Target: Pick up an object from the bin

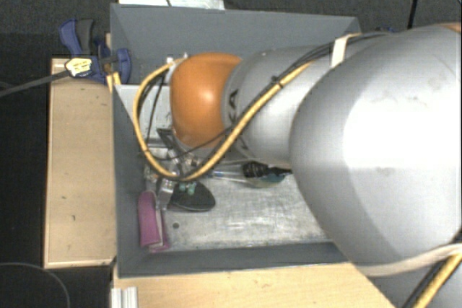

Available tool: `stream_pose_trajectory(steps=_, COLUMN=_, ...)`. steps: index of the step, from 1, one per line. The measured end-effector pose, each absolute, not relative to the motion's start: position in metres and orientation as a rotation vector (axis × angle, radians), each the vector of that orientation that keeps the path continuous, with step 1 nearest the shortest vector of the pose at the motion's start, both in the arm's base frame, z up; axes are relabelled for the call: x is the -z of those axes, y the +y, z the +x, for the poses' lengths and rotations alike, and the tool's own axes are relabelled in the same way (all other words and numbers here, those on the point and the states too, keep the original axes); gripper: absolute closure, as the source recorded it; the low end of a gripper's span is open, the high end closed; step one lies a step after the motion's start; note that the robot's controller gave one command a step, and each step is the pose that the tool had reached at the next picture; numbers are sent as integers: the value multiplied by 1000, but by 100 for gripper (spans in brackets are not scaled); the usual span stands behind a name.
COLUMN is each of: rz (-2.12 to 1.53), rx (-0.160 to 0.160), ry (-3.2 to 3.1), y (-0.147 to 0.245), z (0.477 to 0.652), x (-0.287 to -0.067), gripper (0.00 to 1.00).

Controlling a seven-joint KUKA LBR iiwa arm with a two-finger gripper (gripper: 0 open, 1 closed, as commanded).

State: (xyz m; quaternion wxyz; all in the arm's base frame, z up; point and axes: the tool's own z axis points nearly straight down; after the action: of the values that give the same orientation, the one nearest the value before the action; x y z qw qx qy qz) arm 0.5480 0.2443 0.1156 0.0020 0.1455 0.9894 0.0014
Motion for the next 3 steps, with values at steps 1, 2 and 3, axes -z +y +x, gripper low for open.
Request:
stream_pose_trajectory(steps=1, rz=891, rx=19, ry=3014, y=219, z=545, x=-71, gripper=0)
stream_pose_trajectory(steps=2, rz=893, rx=9, ry=3015, y=217, z=546, x=-72, gripper=0)
stream_pose_trajectory(steps=3, rz=889, rx=-4, ry=3009, y=220, z=548, x=-74, gripper=100)
